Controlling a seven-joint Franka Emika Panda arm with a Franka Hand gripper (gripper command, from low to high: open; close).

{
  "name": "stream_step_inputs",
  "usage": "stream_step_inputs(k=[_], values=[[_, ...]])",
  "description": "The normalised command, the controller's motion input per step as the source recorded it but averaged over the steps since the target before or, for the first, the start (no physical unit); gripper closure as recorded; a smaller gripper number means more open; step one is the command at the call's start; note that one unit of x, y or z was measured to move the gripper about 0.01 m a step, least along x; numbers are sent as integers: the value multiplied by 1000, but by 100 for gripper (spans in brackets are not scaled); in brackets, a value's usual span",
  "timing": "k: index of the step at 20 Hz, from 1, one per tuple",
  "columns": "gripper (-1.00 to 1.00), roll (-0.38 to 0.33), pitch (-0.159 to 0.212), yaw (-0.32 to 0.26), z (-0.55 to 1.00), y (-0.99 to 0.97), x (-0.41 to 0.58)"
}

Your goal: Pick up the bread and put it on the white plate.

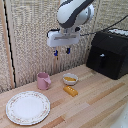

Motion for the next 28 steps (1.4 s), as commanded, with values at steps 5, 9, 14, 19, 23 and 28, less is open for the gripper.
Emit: stream_step_inputs(k=[5, 9, 14, 19, 23, 28], values=[[-100, 0, 50, 9, -349, -66, -538], [-100, 1, 73, 25, -419, -94, -459], [-100, 1, 61, 75, -464, -132, -306], [-100, 7, 44, 144, -489, -188, -202], [-100, 7, 9, 163, -510, -211, -79], [-100, 9, -13, 137, -452, -350, 38]])
